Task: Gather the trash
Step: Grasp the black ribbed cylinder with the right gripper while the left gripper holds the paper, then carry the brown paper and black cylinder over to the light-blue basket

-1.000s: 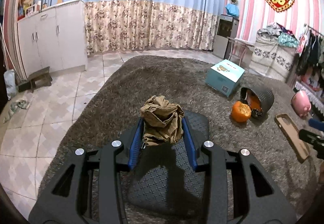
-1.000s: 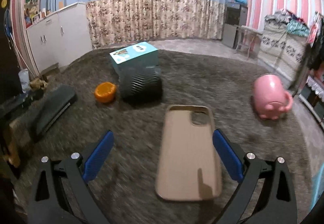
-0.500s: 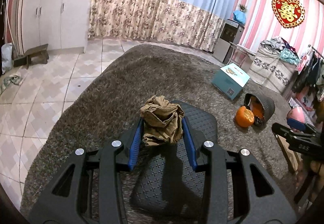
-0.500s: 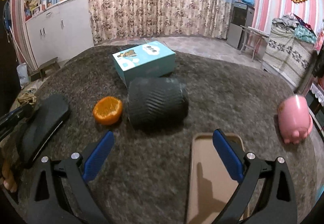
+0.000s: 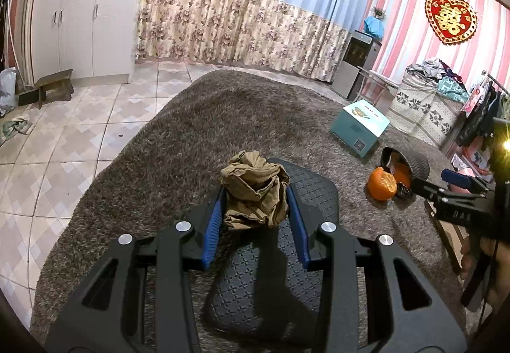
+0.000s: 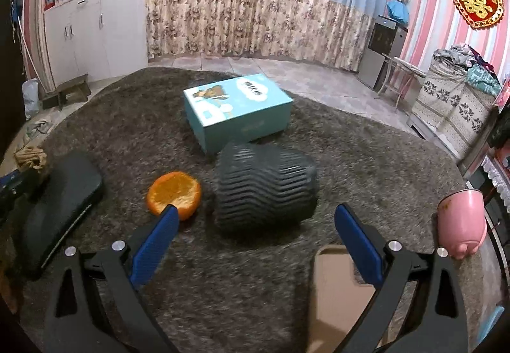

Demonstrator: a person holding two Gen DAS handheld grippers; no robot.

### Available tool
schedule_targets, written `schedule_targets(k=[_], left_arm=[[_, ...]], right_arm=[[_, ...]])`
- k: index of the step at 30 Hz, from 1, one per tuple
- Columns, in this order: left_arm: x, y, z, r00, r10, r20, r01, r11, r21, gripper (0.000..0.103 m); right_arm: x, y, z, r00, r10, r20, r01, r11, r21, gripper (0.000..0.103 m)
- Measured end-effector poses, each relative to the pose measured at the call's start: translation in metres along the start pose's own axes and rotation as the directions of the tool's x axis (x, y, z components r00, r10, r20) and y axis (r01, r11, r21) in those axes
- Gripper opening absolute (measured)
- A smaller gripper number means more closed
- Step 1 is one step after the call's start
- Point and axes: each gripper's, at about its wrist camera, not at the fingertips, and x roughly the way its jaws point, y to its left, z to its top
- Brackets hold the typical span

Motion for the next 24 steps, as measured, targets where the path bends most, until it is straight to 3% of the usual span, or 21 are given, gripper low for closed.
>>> schedule_targets(k=[4, 7, 8, 9, 12, 15, 17, 19, 20, 22, 24], left_arm=[[0.000, 0.000, 0.000, 1.000, 0.002, 0.002, -0.002, 1.000, 0.003, 0.038], [0.000, -0.001, -0.001, 1.000, 0.003, 0.003, -0.003, 1.000, 0.006, 0.038], [0.000, -0.001, -0.001, 1.000, 0.003, 0.003, -0.003, 1.000, 0.006, 0.038], [0.000, 0.000, -0.001, 1.000, 0.004, 0.003, -0.004, 1.000, 0.007, 0.038], [0.000, 0.000, -0.001, 1.000, 0.003, 0.003, -0.003, 1.000, 0.006, 0.038], [0.000, -0.001, -0.001, 1.000, 0.003, 0.003, -0.003, 1.000, 0.006, 0.038], [0.001, -0.001, -0.001, 1.000, 0.006, 0.002, -0.006, 1.000, 0.008, 0.038], [0.000, -0.002, -0.001, 1.000, 0.011, 0.003, -0.011, 1.000, 0.013, 0.038], [0.000, -0.002, -0.002, 1.000, 0.014, 0.004, -0.014, 1.000, 0.017, 0.038], [0.000, -0.004, -0.003, 1.000, 0.023, 0.005, -0.023, 0.999, 0.025, 0.038], [0.000, -0.006, -0.003, 0.999, 0.032, 0.006, -0.032, 0.999, 0.034, 0.038]], right_arm=[[0.017, -0.018, 0.002, 0.994, 0.095, -0.048, -0.094, 0.995, 0.023, 0.096], [0.020, -0.020, 0.004, 0.991, 0.131, -0.034, -0.131, 0.991, 0.023, 0.092], [0.021, -0.020, 0.005, 0.990, 0.139, -0.033, -0.139, 0.990, 0.020, 0.078], [0.022, -0.018, 0.006, 0.989, 0.145, -0.043, -0.144, 0.989, 0.015, 0.074], [0.015, -0.014, 0.005, 0.994, 0.112, -0.020, -0.112, 0.994, -0.007, 0.074], [-0.004, -0.015, 0.005, 1.000, 0.011, 0.011, -0.010, 0.999, -0.044, 0.074], [-0.024, -0.015, 0.003, 0.995, -0.096, 0.038, 0.099, 0.990, -0.103, 0.074], [-0.044, -0.011, -0.003, 0.964, -0.255, 0.071, 0.264, 0.937, -0.230, 0.074], [-0.051, -0.006, -0.009, 0.939, -0.331, 0.097, 0.345, 0.887, -0.307, 0.074], [-0.060, 0.010, -0.026, 0.867, -0.472, 0.158, 0.484, 0.725, -0.490, 0.074], [-0.063, 0.019, -0.048, 0.813, -0.548, 0.196, 0.539, 0.582, -0.609, 0.074]])
